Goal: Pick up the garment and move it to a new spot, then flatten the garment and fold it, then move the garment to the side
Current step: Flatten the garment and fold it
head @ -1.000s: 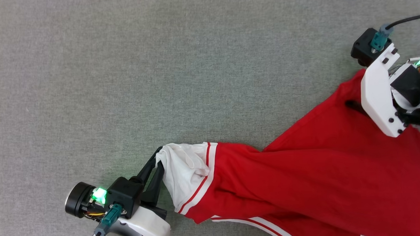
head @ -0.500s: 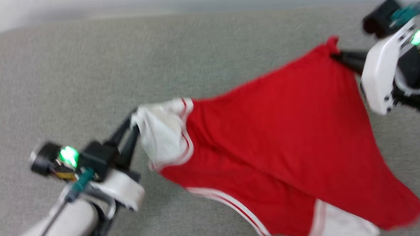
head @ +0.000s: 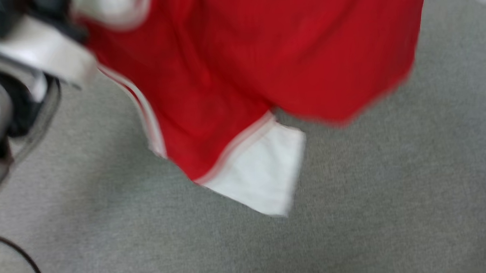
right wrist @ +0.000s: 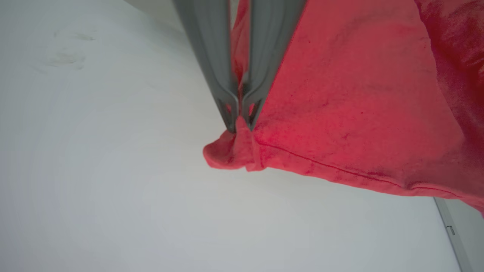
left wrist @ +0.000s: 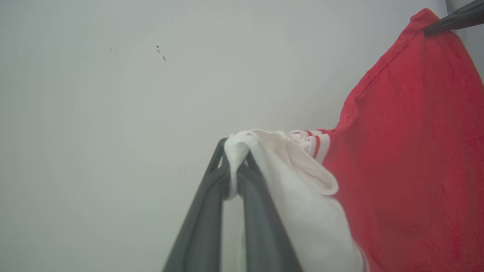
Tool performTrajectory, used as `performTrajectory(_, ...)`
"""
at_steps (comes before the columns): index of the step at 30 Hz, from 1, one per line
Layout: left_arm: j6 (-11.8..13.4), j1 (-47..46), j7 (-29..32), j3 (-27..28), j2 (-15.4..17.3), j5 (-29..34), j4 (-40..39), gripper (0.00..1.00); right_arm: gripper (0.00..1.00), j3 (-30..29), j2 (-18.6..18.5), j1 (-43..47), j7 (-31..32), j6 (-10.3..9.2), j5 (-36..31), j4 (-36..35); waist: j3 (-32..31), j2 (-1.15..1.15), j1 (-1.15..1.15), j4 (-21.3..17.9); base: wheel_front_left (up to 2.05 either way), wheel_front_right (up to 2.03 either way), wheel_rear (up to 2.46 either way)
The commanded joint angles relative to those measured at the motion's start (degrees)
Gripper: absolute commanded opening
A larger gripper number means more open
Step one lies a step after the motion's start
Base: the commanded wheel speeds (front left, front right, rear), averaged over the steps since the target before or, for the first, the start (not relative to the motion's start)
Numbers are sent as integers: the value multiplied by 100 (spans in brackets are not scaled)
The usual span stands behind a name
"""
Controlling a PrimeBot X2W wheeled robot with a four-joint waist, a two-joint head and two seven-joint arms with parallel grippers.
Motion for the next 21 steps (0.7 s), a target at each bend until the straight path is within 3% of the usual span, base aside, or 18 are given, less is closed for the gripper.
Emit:
performTrajectory(1, -127, -462, 106, 76, -82, 70, 103, 0, 0, -171, 95, -313, -29, -4, -137, 106, 419, 0, 0, -87, 0, 0, 0)
performTrajectory(7, -611, -2233, 487, 199, -432, 336, 638, 0, 0, -772, 237, -1387, 124, -4, -683, 400, 1204, 0, 0, -44, 0, 0, 0)
performTrajectory(11, -1031, -3448, 462, 244, -810, 464, 1409, 0, 0, -1061, 340, -2175, 231, -4, -1126, 621, 1667, 0, 0, 10, 0, 0, 0)
performTrajectory(21, -1486, -5458, 147, 277, -1572, 688, 2971, 0, 0, -1418, 673, -3628, 288, -4, -1888, 1060, 2251, 0, 0, 128, 0, 0, 0)
